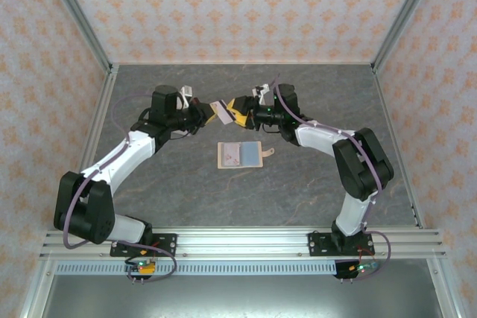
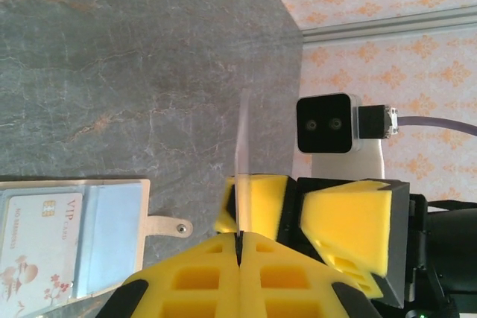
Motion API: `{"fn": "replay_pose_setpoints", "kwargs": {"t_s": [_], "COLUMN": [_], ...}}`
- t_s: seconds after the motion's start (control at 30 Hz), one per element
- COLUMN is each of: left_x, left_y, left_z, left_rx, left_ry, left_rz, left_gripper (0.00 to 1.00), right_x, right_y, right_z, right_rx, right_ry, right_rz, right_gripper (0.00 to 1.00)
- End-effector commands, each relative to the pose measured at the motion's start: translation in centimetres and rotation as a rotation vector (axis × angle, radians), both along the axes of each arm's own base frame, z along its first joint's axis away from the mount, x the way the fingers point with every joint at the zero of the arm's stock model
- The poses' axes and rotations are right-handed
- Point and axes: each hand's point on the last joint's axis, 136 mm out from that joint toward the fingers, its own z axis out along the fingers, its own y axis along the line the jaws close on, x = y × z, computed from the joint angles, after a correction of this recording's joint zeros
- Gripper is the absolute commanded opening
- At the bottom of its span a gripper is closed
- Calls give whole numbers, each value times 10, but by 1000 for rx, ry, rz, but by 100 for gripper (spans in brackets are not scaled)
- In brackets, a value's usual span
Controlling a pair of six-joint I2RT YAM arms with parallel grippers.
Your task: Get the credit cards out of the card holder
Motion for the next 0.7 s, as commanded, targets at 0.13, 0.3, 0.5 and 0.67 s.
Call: {"fn": "replay_pose_setpoints", "kwargs": {"t_s": [0.13, 0.3, 0.5, 0.67], "left_x": [-6, -12, -31, -57], "left_y": [5, 12, 63, 126], "left_z": [13, 8, -26, -58], "left_rx": [-46, -24, 228, 455], "left_ry": [-34, -13, 105, 227], "left_rz": [10, 35, 159, 280], "left_gripper": [0, 5, 67, 88], "right_x": [-12, -20, -30, -11], "right_y": [-1, 4, 17, 37], "right_z": [22, 17, -25, -47], "right_rx": [68, 10, -367, -613], "right_ry": [-75, -110, -273, -467], "right_rz": [36, 67, 148, 199], "right_gripper": [24, 6, 0, 0]}}
